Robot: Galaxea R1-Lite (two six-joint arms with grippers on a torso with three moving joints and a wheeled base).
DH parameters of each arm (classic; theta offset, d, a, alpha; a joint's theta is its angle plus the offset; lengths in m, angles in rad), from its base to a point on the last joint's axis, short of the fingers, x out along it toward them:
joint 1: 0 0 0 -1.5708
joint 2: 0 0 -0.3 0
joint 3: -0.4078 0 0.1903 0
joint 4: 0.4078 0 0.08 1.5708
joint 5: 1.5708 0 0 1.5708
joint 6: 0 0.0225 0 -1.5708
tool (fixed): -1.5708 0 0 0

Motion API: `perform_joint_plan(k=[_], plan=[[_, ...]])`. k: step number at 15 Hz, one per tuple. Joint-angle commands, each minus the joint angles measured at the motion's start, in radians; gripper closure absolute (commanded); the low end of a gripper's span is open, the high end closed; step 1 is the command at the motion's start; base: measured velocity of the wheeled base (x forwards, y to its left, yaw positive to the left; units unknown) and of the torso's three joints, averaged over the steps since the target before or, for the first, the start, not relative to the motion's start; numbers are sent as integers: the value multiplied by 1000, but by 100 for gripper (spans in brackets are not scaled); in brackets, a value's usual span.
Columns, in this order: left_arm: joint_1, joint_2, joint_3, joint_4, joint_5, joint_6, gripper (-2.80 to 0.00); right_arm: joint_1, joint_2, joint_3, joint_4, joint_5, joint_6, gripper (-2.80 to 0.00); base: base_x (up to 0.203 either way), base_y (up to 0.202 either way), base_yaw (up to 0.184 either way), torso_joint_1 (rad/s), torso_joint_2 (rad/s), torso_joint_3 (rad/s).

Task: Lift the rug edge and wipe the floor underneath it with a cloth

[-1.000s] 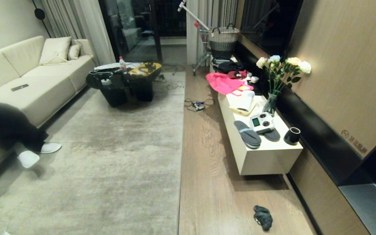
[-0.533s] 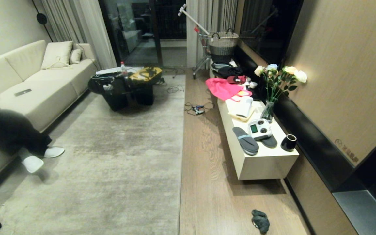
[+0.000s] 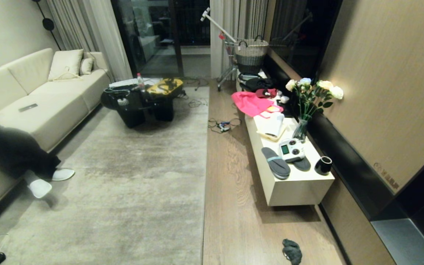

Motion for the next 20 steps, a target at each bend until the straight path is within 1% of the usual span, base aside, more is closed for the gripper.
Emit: perform_joint_plan(k=[1, 10, 11, 15, 20], plan=[[0, 1, 0, 0, 1, -1, 0, 1, 1, 0, 0, 0, -2, 0, 0, 0, 0, 144, -334, -188], [0, 2, 0, 0, 1, -1, 0, 1, 0, 0, 0, 0, 5, 0, 0, 0, 0, 148, -324, -181], [0, 2, 0, 0, 1, -1, 0, 1, 0, 0, 1, -2, -4, 0, 0, 0, 0, 106, -257, -132], [0, 2, 0, 0, 1, -1, 0, 1, 0, 0, 1, -3, -18, 0, 0, 0, 0, 98, -205, -118], [0, 0, 0, 0, 1, -1, 0, 1, 1, 0, 1, -2, -4, 0, 0, 0, 0, 66, -134, -75]])
